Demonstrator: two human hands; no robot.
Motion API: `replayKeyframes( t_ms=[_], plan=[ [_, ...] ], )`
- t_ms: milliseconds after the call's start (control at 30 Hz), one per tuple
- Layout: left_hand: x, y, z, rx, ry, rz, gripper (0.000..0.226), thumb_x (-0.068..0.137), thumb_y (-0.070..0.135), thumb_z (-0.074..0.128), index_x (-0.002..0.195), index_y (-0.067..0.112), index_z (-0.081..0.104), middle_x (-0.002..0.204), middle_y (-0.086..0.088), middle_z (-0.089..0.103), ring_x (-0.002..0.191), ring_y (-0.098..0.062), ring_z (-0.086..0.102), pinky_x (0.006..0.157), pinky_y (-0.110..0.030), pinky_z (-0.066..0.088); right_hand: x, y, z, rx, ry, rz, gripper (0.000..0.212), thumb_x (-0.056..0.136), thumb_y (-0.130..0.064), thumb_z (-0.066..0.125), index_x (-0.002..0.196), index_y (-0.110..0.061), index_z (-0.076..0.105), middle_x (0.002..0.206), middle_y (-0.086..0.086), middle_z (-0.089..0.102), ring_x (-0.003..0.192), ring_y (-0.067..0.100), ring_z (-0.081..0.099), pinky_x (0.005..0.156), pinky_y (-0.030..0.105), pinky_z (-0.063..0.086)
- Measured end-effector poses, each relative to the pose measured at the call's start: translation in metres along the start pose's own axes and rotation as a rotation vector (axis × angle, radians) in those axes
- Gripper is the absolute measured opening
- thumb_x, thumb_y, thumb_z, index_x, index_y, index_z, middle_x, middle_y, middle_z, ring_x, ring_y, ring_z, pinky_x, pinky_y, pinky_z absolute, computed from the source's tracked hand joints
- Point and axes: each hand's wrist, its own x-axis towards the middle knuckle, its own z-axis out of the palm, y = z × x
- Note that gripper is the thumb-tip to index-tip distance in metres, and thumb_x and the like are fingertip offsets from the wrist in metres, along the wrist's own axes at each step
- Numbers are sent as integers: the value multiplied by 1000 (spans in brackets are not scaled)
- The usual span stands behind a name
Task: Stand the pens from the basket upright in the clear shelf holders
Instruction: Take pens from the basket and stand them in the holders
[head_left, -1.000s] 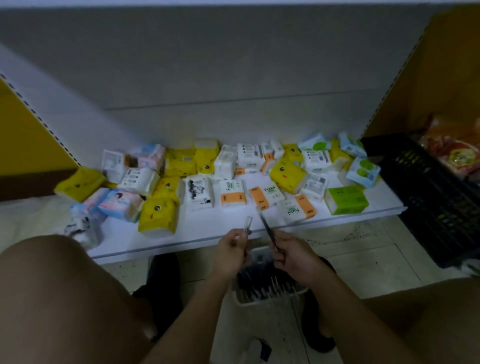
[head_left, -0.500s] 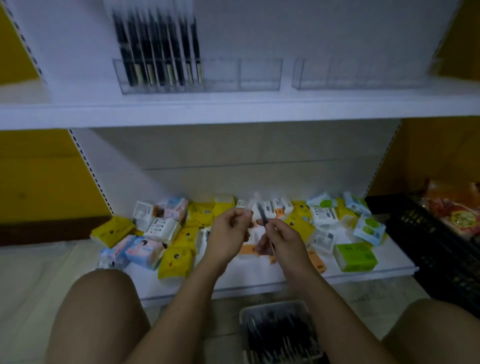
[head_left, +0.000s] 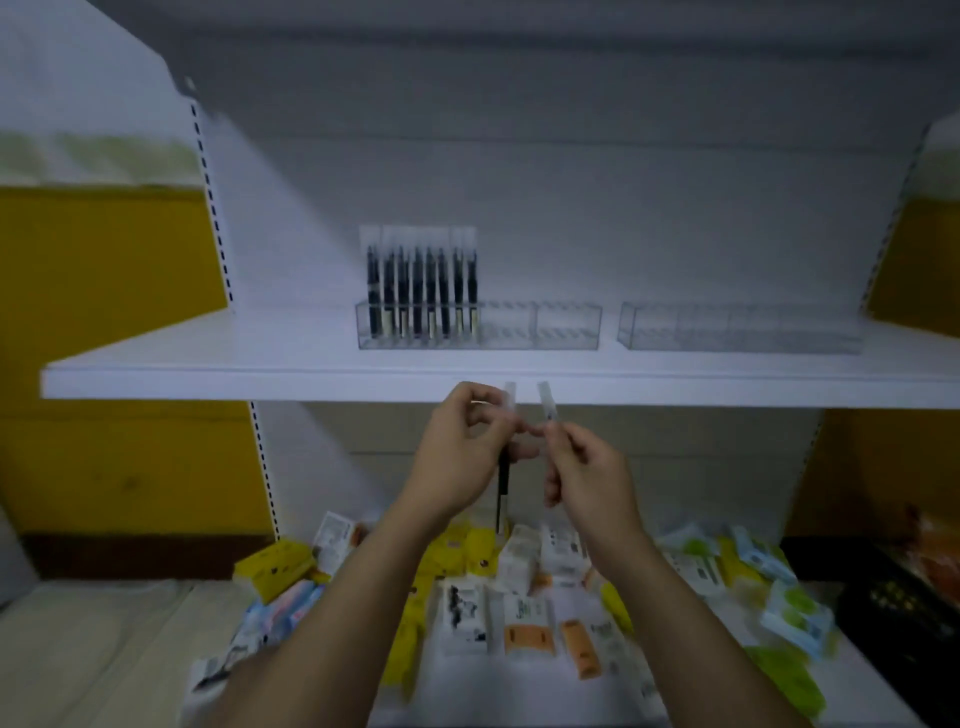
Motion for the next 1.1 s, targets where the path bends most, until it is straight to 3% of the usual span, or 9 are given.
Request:
replayKeyframes(
  t_ms=[100,200,333,500,567,767,867,967,1100],
  plan=[
    [17,29,-10,170,11,110,8,95,18,58,101,15,54,82,0,74,83,-12,71,78,-32,55,15,-27,6,-105,-24,-125,21,98,-30,53,94,-28,73,71,-10,63,66,7,56,64,28,47],
    [33,52,-21,317,36,199,20,94,25,59,114,26,54,84,10,74,85,-2,66,74,-17,48,38,-49,11,-213,26,-208,26,95,-37,54,101,-21,75,89,-1,66,82,9,60,73,28,48],
    [56,73,-35,349,51,243,32,93,23,61,123,31,54,92,3,72,81,-11,67,71,-24,55,71,-75,23,-132,-36,-252,21,96,-27,55,108,-19,71,107,-13,68,94,-11,58,78,3,45],
    [92,90,-49,469,94,294,31,88,20,68,116,28,59,105,5,65,80,-11,68,70,-26,59,109,-95,40,-57,40,-265,15,94,-19,60,104,-25,68,92,-8,70,83,2,63,79,22,53],
    [107,98,-54,473,115,321,31,87,20,69,116,28,60,99,4,67,79,-11,68,67,-28,59,124,-101,45,-50,69,-273,24,93,-15,61,114,-25,64,96,-8,68,88,4,63,80,17,50],
    [151,122,-63,583,135,406,24,87,22,69,104,33,56,92,12,64,76,-1,65,57,-12,53,171,-115,61,-117,71,-331,14,90,-16,66,101,-22,61,87,-13,62,83,2,60,76,16,48],
    [169,128,-64,633,145,434,24,87,22,68,106,32,57,96,10,65,81,-3,65,64,-18,55,188,-121,66,-196,107,-388,20,91,-15,65,109,-18,58,84,-13,59,77,0,57,68,10,48],
    [183,125,-64,675,146,453,24,87,22,68,108,30,58,97,8,66,83,-3,65,70,-21,56,197,-121,68,-240,107,-460,45,91,-12,64,131,-22,47,80,-11,56,72,0,56,61,1,43],
    [192,114,-66,673,147,450,24,87,21,70,106,29,59,93,8,68,80,-1,66,70,-22,58,204,-110,66,-311,108,-487,46,89,-13,67,131,-24,51,75,-10,57,67,-1,57,60,0,43]
  ],
)
